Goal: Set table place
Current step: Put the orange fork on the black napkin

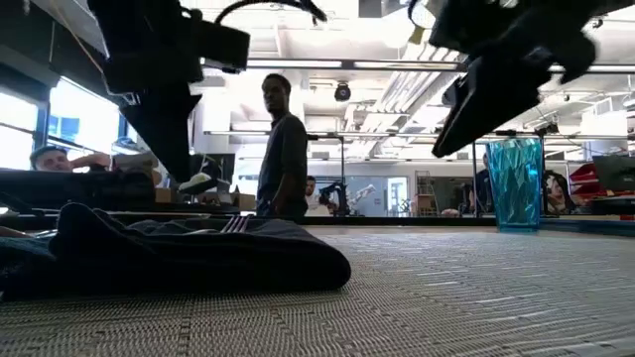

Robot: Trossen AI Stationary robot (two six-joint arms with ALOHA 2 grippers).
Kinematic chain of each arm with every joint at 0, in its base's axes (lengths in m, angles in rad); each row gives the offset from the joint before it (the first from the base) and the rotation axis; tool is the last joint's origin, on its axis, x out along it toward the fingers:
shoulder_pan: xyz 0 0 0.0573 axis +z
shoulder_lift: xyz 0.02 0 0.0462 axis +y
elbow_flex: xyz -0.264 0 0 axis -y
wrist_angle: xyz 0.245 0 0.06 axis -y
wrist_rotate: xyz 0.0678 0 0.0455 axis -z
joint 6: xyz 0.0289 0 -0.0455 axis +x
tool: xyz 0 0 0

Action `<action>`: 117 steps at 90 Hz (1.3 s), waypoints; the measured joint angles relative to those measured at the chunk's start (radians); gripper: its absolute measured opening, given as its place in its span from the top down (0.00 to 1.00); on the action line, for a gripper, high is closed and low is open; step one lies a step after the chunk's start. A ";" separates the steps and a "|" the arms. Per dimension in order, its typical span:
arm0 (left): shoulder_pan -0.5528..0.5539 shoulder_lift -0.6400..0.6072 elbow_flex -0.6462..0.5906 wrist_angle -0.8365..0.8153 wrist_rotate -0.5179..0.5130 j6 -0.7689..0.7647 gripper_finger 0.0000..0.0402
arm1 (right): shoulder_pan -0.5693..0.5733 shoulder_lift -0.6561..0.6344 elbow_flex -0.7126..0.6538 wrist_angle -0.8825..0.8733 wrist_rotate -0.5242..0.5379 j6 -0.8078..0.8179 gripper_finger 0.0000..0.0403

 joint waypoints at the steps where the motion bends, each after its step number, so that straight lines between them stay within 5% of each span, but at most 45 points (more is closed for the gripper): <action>1: 0.003 -0.001 -0.002 0.000 0.005 0.016 0.68 | -0.004 0.002 0.000 0.001 -0.004 0.000 0.69; 37: 0.101 -0.008 -0.062 0.257 0.195 0.465 0.67 | -0.031 0.076 0.000 0.021 -0.073 0.136 0.69; 77: 0.081 0.009 -0.060 0.372 0.303 1.014 0.67 | 0.035 0.099 0.000 0.020 -0.063 0.129 0.65; 117: 0.085 0.064 -0.061 0.377 0.331 1.208 0.67 | 0.056 0.099 0.000 0.019 -0.062 0.129 0.64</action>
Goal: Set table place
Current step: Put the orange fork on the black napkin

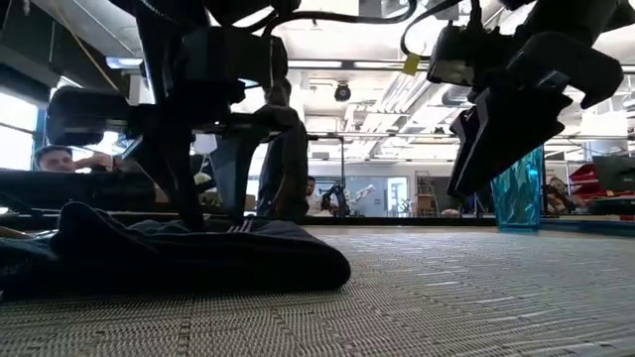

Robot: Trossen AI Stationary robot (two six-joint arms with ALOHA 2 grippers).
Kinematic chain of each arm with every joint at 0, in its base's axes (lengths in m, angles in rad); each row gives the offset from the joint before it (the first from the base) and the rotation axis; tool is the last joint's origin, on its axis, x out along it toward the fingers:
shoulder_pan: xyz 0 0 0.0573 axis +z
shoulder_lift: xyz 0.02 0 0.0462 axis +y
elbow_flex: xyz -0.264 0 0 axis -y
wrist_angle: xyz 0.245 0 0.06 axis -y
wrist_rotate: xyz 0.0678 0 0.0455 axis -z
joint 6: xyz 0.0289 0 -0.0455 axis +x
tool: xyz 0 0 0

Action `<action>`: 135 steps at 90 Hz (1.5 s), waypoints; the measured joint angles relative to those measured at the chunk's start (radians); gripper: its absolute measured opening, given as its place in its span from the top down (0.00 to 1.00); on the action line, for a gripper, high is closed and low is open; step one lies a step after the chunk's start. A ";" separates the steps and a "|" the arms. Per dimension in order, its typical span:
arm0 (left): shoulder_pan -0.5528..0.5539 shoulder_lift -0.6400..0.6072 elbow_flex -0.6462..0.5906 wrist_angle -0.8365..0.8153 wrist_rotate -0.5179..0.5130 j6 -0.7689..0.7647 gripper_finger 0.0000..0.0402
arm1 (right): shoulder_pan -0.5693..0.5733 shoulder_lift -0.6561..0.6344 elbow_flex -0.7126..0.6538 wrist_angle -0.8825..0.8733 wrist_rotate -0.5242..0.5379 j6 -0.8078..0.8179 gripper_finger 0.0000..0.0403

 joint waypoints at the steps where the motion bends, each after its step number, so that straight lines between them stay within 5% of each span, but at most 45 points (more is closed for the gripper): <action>1: 0.000 0.000 0.000 0.000 0.000 0.000 0.67 | 0.000 0.000 0.000 0.000 0.000 0.000 0.64; 63: -0.005 -0.008 -0.019 -0.007 -0.008 0.165 0.71 | 0.000 0.000 0.000 0.002 0.000 0.011 0.64; 107: -0.006 -0.008 -0.047 0.063 -0.006 0.123 0.72 | 0.001 0.000 0.000 0.003 0.000 0.008 0.64; 135: -0.014 -0.008 -0.046 0.054 -0.006 0.122 0.85 | 0.001 0.000 0.000 0.001 0.000 0.008 0.64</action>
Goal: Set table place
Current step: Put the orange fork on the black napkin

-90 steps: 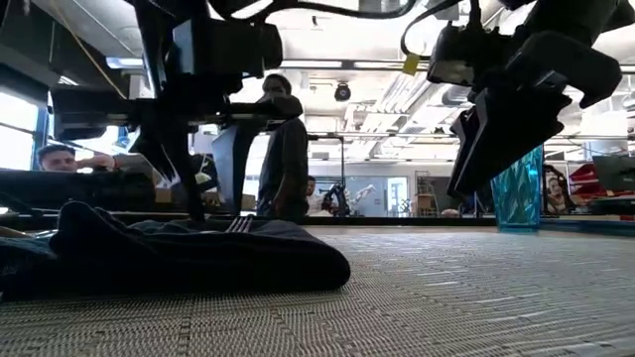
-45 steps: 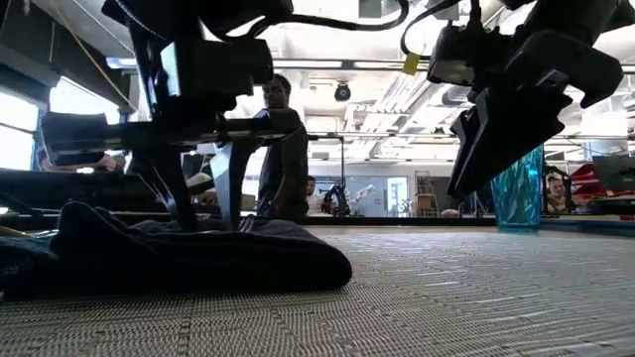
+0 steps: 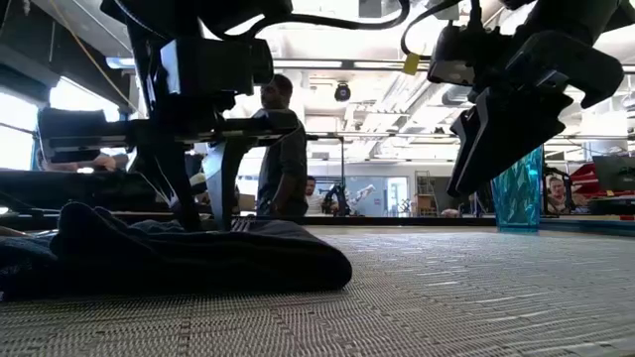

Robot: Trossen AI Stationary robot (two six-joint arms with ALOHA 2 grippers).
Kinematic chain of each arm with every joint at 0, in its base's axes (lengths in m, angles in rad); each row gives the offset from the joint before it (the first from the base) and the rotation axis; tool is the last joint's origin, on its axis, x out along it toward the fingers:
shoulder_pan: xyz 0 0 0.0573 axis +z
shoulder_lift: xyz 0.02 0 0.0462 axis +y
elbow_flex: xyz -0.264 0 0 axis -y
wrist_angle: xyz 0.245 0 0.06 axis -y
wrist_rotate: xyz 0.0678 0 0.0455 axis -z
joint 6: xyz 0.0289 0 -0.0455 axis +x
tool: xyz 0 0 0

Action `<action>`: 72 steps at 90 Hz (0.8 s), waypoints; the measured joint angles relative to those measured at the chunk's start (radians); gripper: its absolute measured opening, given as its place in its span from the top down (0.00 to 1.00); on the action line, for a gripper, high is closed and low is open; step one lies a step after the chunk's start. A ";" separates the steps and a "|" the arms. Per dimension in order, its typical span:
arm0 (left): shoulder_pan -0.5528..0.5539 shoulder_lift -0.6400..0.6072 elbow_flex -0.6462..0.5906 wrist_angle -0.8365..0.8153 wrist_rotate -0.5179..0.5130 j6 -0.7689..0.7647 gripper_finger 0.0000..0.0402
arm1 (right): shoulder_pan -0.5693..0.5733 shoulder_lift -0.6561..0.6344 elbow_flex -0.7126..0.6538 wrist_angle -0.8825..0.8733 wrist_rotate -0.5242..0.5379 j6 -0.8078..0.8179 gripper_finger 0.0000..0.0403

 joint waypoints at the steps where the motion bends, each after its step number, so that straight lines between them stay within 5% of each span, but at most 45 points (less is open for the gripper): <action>1: -0.001 0.000 0.000 0.000 -0.001 0.000 0.85 | 0.000 0.000 0.000 0.000 0.000 0.000 0.64; 47: -0.042 0.001 0.042 -0.039 -0.021 -0.068 0.98 | 0.000 0.000 0.000 0.000 0.000 0.000 0.64; 72: -0.041 0.001 0.042 -0.044 -0.083 0.045 0.98 | 0.000 0.000 0.000 -0.001 0.000 0.000 0.64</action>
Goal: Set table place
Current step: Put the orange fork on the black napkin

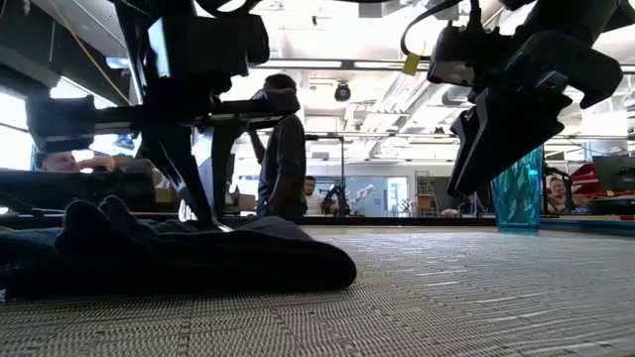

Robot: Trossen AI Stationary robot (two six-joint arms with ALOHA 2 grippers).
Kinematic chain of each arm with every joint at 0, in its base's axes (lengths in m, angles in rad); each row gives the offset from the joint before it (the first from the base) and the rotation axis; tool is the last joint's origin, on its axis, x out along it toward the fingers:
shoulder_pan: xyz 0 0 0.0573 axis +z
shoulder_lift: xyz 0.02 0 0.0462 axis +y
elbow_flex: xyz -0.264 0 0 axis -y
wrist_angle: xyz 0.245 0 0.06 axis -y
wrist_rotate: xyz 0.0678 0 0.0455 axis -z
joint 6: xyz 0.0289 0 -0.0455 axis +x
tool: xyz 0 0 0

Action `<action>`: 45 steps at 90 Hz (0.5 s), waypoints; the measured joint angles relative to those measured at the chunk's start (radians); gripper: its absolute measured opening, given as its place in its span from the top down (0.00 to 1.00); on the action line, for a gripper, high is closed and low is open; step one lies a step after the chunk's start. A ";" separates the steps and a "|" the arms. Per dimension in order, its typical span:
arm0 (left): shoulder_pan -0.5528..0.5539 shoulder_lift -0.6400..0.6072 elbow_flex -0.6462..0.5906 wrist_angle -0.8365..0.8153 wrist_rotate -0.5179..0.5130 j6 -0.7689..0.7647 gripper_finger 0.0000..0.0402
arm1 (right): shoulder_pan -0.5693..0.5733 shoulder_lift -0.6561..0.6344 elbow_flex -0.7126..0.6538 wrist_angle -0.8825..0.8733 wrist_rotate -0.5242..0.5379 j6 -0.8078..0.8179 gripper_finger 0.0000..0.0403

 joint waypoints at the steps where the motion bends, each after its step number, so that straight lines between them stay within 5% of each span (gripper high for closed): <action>1: 0.000 0.000 0.000 0.000 -0.002 0.009 0.98 | 0.000 0.000 0.000 0.000 0.000 0.000 0.64; 45: 0.051 0.000 0.000 0.015 0.021 0.399 0.98 | 0.000 0.000 0.000 0.002 0.000 -0.019 0.64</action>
